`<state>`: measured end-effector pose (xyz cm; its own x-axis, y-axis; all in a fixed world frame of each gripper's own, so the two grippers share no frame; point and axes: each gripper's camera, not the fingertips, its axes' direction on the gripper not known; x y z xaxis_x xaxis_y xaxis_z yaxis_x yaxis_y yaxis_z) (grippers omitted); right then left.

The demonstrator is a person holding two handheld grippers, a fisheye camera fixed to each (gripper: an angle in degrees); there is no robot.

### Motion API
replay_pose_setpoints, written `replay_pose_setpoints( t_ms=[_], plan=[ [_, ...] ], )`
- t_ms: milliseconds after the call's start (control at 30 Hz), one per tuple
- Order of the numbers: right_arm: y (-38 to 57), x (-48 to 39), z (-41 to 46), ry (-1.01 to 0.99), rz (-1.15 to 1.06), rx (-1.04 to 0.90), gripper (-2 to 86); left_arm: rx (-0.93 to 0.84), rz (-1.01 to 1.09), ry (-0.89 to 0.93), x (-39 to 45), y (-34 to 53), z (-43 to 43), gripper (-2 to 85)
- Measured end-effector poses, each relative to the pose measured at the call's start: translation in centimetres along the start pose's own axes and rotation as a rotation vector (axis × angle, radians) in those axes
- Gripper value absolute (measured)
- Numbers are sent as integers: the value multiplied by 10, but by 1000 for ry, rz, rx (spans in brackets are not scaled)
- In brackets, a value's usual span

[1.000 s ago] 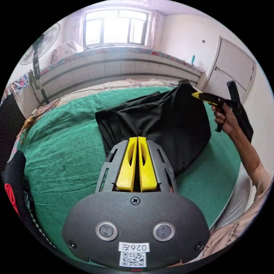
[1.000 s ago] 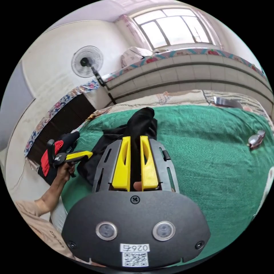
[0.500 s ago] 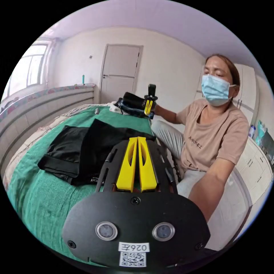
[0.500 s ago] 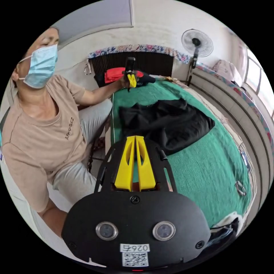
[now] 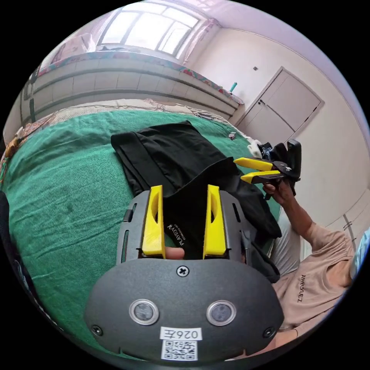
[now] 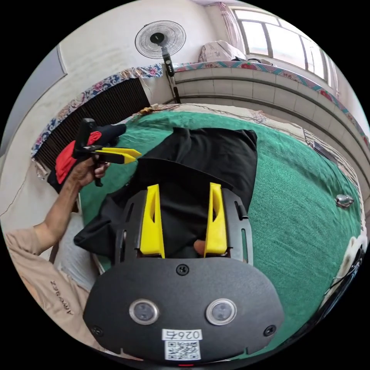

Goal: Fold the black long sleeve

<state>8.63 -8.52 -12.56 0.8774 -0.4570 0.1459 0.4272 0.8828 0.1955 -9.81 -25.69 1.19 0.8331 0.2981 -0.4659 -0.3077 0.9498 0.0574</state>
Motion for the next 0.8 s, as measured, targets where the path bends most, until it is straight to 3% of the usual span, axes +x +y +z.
replay_pose_setpoints(
  t_ms=[67, 167, 300, 467, 633, 800],
  plan=[
    [8, -7, 19, 65, -9, -16, 143, -111, 46, -97, 10, -5, 25, 219],
    [11, -20, 37, 91, -63, -111, 41, -165, 126, -286, 29, -9, 47, 181],
    [7, -36, 12, 93, -162, -75, -9, -90, 138, -180, 45, -14, 40, 60],
    [16, -27, -48, 23, -153, 36, -11, 186, 148, -40, 74, -22, 6, 46],
    [29, 18, -115, -42, -12, 160, -11, 263, 264, 5, 141, -86, 7, 46],
    [79, 86, -186, 88, 250, 287, -11, 260, 468, 138, 261, -190, 69, 49]
  ],
)
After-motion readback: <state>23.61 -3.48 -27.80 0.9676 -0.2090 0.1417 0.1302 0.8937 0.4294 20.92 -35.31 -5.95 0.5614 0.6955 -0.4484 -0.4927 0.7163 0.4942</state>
